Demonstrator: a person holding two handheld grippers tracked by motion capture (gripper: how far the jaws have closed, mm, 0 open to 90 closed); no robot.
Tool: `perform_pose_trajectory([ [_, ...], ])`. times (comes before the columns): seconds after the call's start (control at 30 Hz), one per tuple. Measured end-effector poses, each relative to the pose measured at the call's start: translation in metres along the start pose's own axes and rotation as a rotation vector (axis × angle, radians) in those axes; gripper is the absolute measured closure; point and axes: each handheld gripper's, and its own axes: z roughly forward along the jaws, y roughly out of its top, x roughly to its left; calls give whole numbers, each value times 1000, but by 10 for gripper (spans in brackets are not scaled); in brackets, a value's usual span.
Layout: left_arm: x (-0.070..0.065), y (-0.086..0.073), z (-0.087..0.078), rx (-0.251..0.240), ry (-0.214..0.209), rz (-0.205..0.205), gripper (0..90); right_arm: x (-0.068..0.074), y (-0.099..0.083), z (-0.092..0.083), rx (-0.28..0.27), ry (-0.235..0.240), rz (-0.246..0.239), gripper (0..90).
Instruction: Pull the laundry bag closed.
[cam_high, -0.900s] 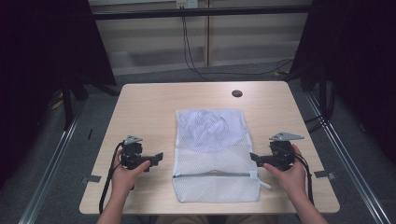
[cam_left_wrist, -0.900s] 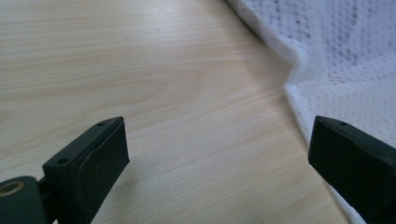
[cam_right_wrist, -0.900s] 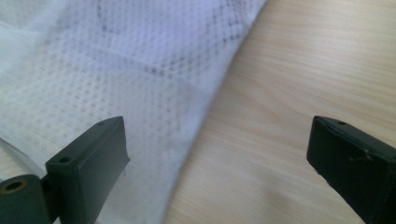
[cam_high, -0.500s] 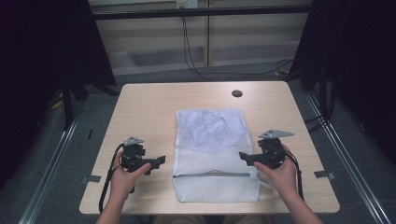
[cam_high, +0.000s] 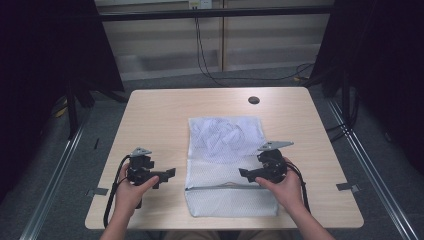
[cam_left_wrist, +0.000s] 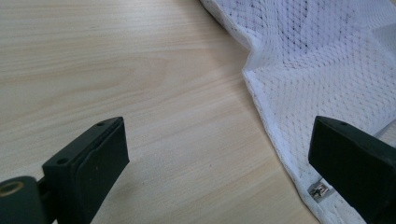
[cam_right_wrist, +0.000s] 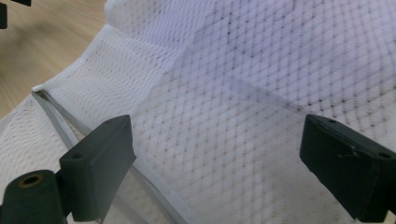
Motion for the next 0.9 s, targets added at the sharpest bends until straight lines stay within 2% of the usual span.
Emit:
perform_pose_trajectory([
  [0.17,-1,0,0,0,-3,-4,48,8,3,4,-4,26,1,108],
  [0.5,0,0,-3,-5,-2,-11,49,29,13,16,1,82,-28,114],
  [0.9,1,-1,-8,-13,-9,-21,53,50,19,30,18,127,-39,119],
])
